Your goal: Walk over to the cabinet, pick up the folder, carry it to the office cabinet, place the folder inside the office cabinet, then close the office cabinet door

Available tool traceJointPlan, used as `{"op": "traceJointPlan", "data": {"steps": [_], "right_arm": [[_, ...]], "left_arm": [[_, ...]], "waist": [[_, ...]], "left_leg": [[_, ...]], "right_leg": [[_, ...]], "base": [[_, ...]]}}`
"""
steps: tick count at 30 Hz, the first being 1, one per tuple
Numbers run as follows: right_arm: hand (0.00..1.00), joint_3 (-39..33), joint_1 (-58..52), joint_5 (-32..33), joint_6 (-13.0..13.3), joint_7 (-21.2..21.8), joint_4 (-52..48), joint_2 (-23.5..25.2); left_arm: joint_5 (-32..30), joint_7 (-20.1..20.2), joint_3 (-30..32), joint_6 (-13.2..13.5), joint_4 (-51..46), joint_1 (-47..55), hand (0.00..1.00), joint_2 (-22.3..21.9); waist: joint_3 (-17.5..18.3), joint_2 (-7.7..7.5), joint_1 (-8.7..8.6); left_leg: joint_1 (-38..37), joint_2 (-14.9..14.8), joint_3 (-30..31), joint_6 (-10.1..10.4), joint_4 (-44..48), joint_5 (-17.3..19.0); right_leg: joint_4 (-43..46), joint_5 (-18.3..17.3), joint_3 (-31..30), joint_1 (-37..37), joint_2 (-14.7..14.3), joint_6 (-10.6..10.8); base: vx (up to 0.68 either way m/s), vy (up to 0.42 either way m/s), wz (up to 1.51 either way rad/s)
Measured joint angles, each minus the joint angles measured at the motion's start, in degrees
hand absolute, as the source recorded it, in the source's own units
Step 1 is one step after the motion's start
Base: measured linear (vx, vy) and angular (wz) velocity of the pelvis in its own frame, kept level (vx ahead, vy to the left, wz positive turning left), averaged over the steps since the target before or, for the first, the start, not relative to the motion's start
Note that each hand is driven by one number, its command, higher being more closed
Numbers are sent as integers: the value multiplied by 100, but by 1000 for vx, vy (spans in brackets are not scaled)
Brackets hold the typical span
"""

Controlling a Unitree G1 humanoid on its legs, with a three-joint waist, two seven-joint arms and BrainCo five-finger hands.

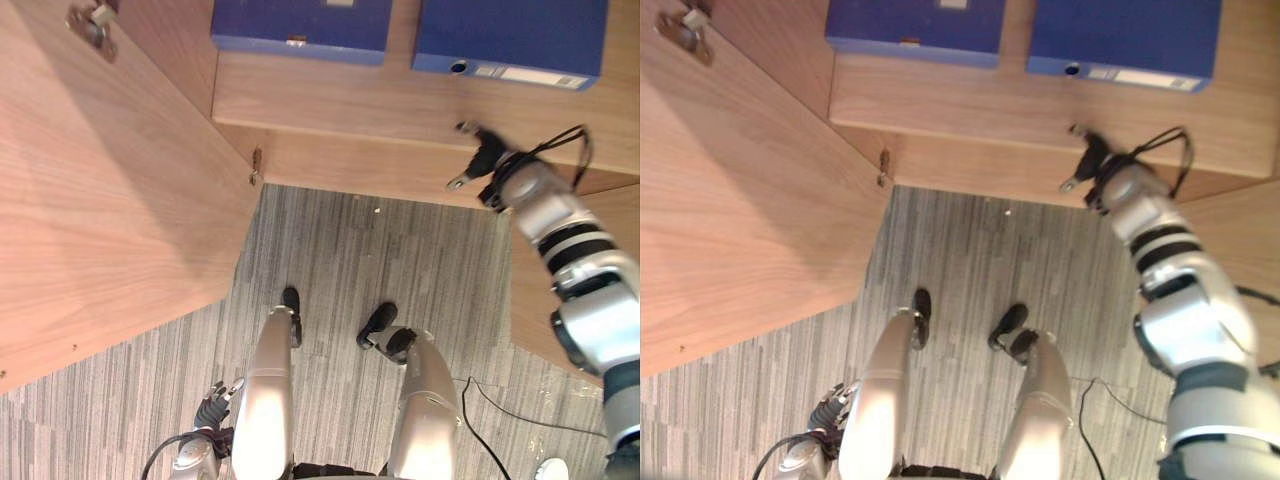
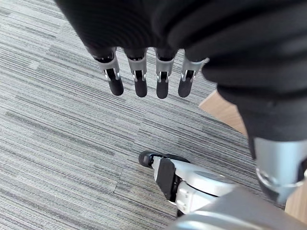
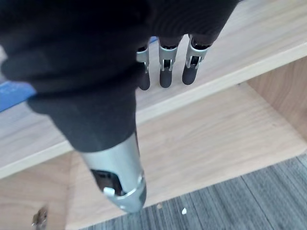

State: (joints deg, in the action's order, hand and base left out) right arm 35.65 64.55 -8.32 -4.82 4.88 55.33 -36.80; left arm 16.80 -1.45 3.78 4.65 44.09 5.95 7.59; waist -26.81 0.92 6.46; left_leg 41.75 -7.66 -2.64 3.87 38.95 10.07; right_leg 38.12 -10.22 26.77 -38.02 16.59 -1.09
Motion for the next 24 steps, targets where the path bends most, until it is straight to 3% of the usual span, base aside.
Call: {"op": "traceJointPlan", "data": {"steps": [4, 9, 12, 14, 18, 21, 24], "right_arm": [[0, -206, -654, -228, 35, 134, 68, 808], [0, -1758, -1683, -544, 31, 108, 386, 1371], [0, -2575, -2748, -610, 24, -55, 434, 1924], [0, -3036, -3606, -178, 26, -245, 585, 2510], [0, -3263, -4694, 263, 38, -515, 864, 3368], [0, -3711, -5378, 203, 58, -677, 923, 3633], [0, -4751, -6129, 574, 118, -914, 1021, 3676]], "left_arm": [[-5, 70, -2, 9, 49, -5, 0, 107], [-170, 88, -41, 12, 303, -150, 0, 160], [-405, 82, -31, -20, 535, -195, 0, 179], [-639, 68, 22, -37, 597, -201, 0, 150], [-865, 32, 162, -95, 806, -280, 0, -74], [-1054, -76, 213, -126, 1031, -295, 0, -197], [-1096, -150, 320, -183, 1281, -285, 0, -289]], "waist": [[80, -127, 13], [401, -200, -5], [811, -292, -70], [1163, -384, -95], [1475, -431, -161], [1676, -427, -325], [2010, -381, -417]], "left_leg": [[-1340, -53, -327, 57, -1750, -732], [-2517, 9, -387, 199, -3435, -1491], [-3007, 28, -405, 222, -3706, -1540], [-3353, 36, -544, 221, -3806, -1498], [-3845, 31, -924, 182, -3729, -1290], [-4135, 28, -1078, 191, -3791, -1192], [-4496, 31, -1318, 194, -4077, -1183]], "right_leg": [[-1853, 840, 15, 1144, -557, 42], [-3055, 1317, 123, 2044, -919, 52], [-3476, 1440, 107, 2564, -1055, 103], [-3688, 1510, -52, 2866, -1109, 147], [-3936, 1610, -476, 3253, -1184, 206], [-4001, 1623, -661, 3436, -1221, 223], [-4103, 1612, -966, 3553, -1284, 209]], "base": [[84, -9, -26], [59, -81, 0], [39, -59, -4], [3, 11, -24], [-56, 36, -52], [-43, 34, -37], [-19, 47, -51]]}}
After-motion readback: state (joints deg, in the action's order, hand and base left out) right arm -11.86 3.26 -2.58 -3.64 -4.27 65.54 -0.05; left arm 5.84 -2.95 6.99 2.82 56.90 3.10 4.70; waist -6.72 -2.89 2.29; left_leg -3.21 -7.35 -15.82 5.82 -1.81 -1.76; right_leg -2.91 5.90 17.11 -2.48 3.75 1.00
